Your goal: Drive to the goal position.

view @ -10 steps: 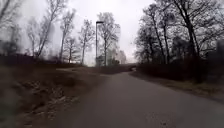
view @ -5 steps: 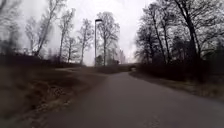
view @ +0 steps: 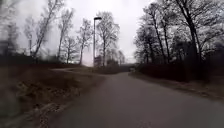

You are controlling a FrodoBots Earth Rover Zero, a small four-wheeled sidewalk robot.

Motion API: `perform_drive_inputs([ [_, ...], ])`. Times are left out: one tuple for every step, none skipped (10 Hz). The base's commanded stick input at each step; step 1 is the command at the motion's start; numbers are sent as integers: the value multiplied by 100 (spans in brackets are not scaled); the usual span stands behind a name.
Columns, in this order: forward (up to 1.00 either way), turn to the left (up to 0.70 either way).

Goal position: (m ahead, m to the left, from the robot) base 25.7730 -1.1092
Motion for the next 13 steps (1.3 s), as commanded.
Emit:
perform_drive_inputs([
  [70, 0],
  [70, 0],
  [70, 0],
  [70, 0],
  [70, 0],
  [70, 0],
  [70, 0],
  [70, 0],
  [70, 0],
  [70, 0],
  [70, 0],
  [70, 0],
  [70, 0],
])
